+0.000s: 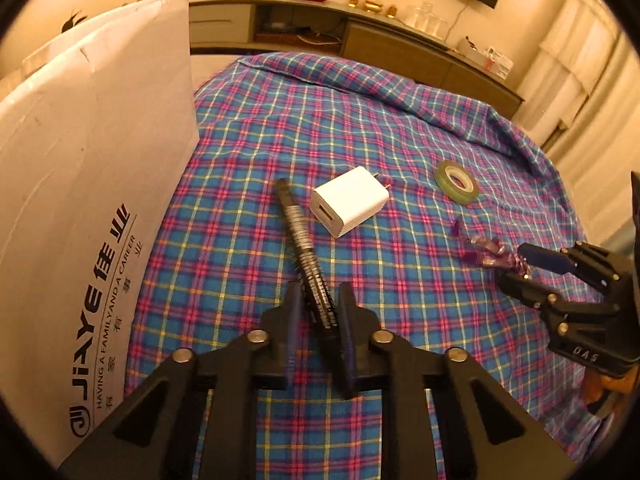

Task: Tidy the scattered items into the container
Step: 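Grasp the black marker with the left tool while the right tool grasps the purple figure, then carry the marker and purple figure over the white box with both tools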

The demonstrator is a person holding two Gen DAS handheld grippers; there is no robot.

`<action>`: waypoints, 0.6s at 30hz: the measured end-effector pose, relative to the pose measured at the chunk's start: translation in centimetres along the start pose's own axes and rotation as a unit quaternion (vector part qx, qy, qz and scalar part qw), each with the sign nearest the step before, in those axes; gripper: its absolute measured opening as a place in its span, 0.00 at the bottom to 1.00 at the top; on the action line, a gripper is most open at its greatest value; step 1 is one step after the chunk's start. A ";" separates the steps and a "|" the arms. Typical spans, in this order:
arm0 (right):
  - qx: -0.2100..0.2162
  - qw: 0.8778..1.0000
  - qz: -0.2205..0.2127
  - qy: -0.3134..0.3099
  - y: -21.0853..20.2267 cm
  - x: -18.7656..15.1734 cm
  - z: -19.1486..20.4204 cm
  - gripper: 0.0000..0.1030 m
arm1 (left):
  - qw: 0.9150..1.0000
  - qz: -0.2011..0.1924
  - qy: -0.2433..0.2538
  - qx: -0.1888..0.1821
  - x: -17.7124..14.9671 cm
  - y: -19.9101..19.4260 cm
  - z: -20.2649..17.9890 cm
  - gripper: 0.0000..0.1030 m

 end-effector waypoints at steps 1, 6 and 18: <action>0.006 1.000 0.004 0.008 -0.2 -0.1 -0.1 0.43 | 1.000 -0.001 0.001 -0.002 0.0 -0.1 0.0 0.15; 0.030 0.999 0.008 0.041 -0.8 -0.6 -0.4 0.42 | 1.000 -0.004 -0.008 -0.017 0.1 -0.9 0.8 0.14; 0.059 0.994 0.016 0.088 -1.3 -0.8 -0.5 0.23 | 0.999 -0.018 0.009 -0.041 0.3 -3.7 -0.2 0.13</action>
Point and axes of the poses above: each gripper's, at about its wrist camera, not at the fingertips, and y roughly the way its jaws point, z to its left, x to its top, the point moved 4 cm from there along y, roughly the way its jaws point
